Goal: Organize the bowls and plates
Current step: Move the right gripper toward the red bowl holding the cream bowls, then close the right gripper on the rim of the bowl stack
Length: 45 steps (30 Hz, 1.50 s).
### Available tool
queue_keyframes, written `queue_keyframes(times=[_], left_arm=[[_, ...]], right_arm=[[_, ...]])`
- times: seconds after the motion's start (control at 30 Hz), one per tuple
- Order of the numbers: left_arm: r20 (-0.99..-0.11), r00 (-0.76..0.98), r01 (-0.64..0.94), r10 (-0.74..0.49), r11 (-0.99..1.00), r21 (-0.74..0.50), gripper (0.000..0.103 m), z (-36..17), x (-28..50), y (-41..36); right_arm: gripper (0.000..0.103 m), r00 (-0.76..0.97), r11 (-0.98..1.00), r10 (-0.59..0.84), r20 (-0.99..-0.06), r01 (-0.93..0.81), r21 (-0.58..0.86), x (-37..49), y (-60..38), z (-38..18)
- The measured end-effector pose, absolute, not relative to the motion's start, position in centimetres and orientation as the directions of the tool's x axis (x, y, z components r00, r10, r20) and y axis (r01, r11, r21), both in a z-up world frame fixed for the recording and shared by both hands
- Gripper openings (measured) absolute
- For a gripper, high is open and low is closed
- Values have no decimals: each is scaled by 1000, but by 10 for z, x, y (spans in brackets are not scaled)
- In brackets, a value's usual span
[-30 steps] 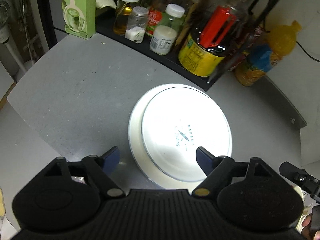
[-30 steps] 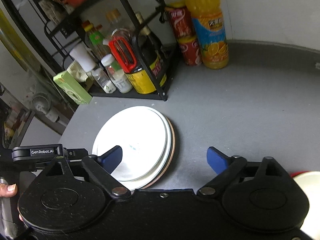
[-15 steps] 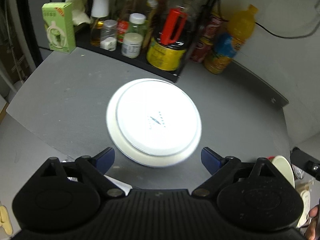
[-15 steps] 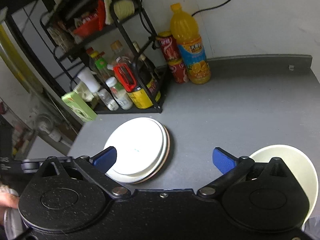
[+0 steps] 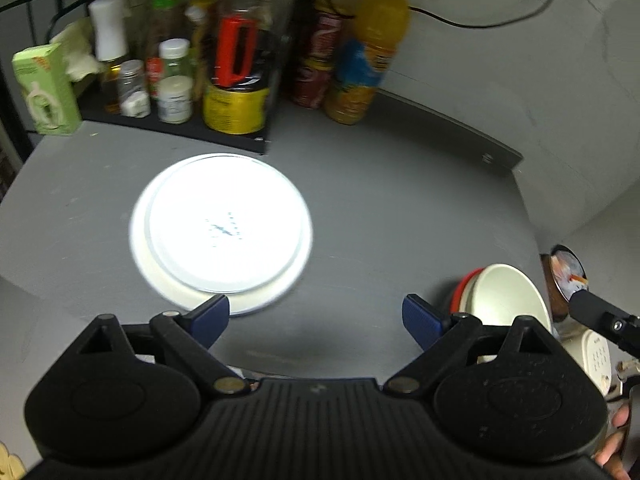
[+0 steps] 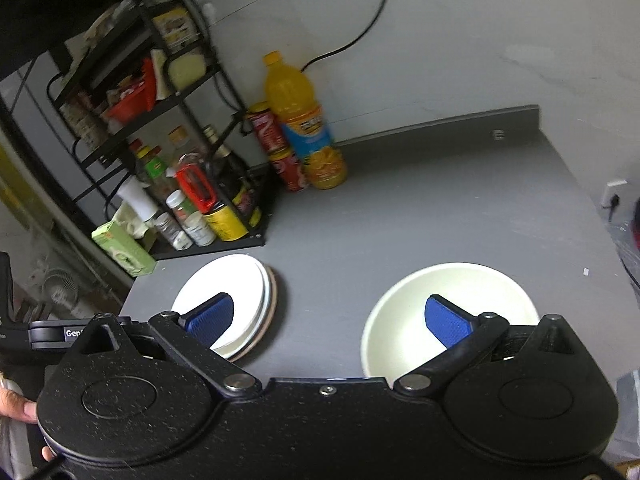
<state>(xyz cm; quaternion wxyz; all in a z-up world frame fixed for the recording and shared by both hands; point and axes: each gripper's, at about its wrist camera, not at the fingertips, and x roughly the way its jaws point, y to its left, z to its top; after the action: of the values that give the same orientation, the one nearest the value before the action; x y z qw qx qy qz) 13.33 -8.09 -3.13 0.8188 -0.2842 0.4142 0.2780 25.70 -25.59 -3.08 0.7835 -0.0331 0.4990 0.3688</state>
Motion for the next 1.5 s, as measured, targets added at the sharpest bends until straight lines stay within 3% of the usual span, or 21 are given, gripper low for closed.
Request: queue_keyframes(times=[0.9,1.17,1.23,1.37,1.5], left_arm=[[-868,496,-468,-28,834,-294,91,-66,255,-133],[-900,429,-376,-74,892,-252,89,-95,289,-153],[-908,409,-354,-88,902,-247,85,-103,294,-157],[-917,382,-331,-117,909,-254,81,-115,301,-158],[-925,351,-324,-148,907,-268,68,-126,308,-154]], right_arm=[[102,293,877,412,-863,-384,289,290,-333,-64],[92,281,913,357,-891,-307,269,299,-344,-87],[86,274,920,343,-898,-291,262,300,-346,-93],[83,263,934,315,-912,-255,250,302,-353,-105],[70,240,940,306,-921,-229,253,302,-357,-116]])
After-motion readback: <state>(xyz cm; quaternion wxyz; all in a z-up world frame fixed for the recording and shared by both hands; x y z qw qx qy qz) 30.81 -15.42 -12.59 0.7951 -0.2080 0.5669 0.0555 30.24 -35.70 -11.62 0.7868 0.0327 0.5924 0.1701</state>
